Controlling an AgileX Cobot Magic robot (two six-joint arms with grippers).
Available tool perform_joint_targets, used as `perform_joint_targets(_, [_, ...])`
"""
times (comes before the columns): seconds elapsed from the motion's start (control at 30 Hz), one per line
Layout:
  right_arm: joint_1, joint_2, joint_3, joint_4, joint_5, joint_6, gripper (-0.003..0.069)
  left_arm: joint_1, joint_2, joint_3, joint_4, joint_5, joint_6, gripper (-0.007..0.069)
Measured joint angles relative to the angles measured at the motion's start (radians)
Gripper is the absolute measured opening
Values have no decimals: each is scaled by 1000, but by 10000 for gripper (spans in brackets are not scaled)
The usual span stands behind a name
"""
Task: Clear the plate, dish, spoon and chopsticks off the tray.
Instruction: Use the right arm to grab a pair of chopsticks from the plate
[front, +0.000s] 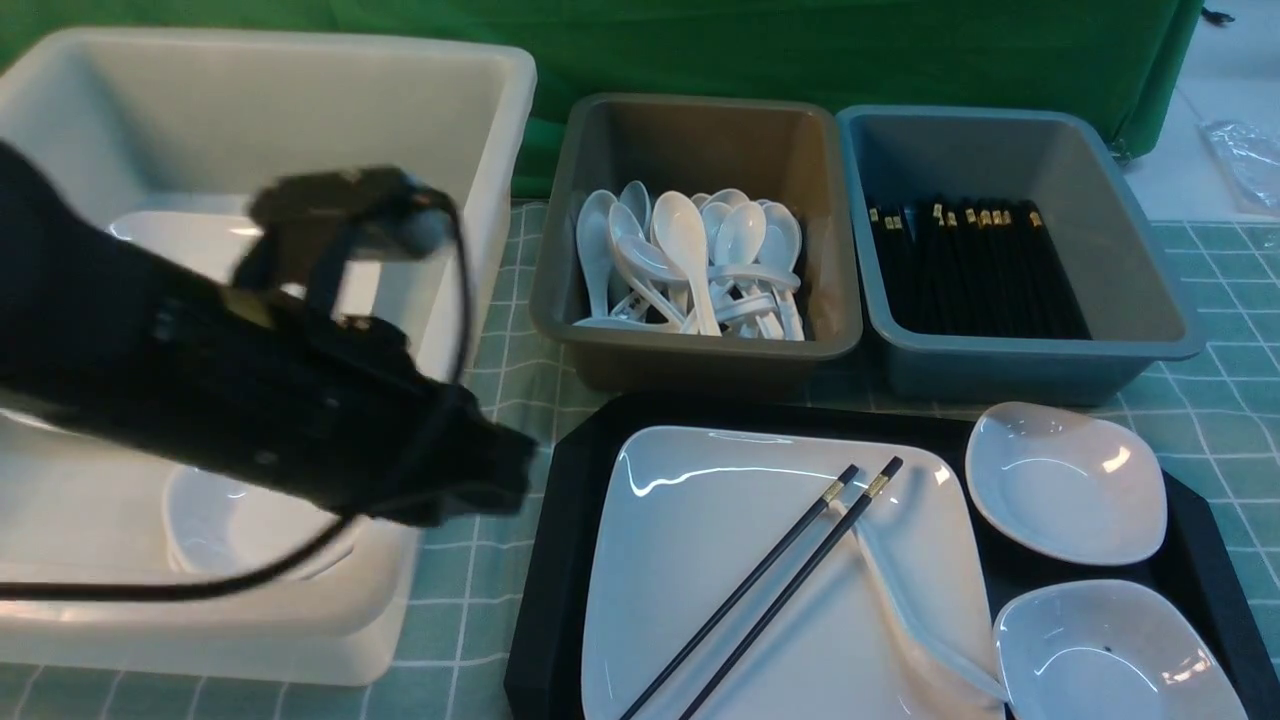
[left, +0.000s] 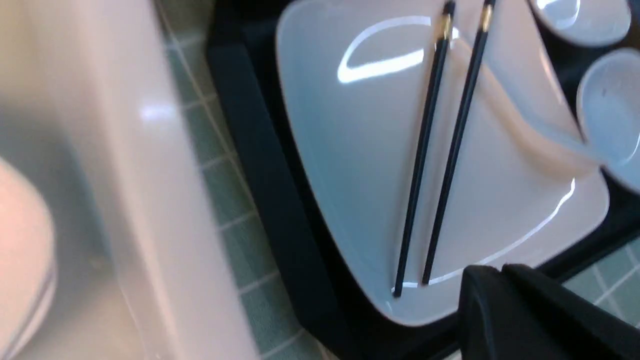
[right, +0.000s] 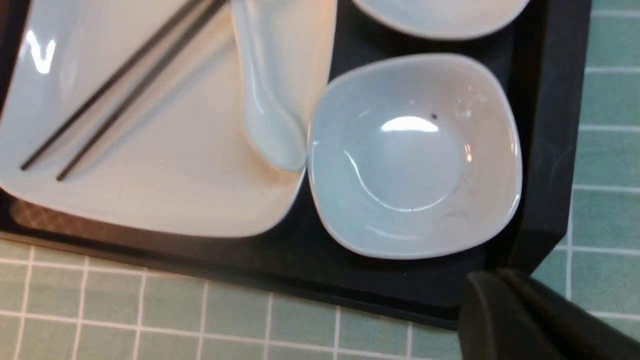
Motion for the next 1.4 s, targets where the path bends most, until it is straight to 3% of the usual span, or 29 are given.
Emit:
perform_joint_targets(0.13, [0, 5, -3, 0, -13, -9, 43, -166, 156, -112, 126, 54, -97, 1])
perform_joint_targets(0.27, [0, 5, -3, 0, -14, -16, 59, -235, 322, -263, 135, 84, -99, 7])
perform_joint_targets(0.5, [0, 7, -4, 38, -30, -33, 77, -252, 435, -414, 155, 201, -80, 10])
perform_joint_targets(0.73, [21, 154, -57, 337, -29, -209, 101, -157, 363, -444, 173, 263, -101, 10])
perform_joint_targets(0.9, [166, 319, -85, 367, -90, -209, 211, -27, 236, -370, 157, 217, -110, 10])
perform_joint_targets(0.97, [311, 439, -107, 354, -209, -155, 309, 55, 139, -276, 154, 178, -133, 10])
perform_joint_targets(1.0, [311, 447, -109, 352, -209, -149, 324, 66, 133, -269, 154, 173, -134, 10])
perform_joint_targets(1.03, [391, 515, -128, 327, -276, -94, 386, 100, 89, -215, 154, 160, -143, 10])
perform_joint_targets(1.2, [536, 730, -212, 259, -376, 47, 586, 166, -34, -55, 150, 105, -164, 10])
perform_joint_targets(1.4, [569, 926, -291, 235, -398, 149, 632, 167, -97, 5, 147, 92, -164, 11])
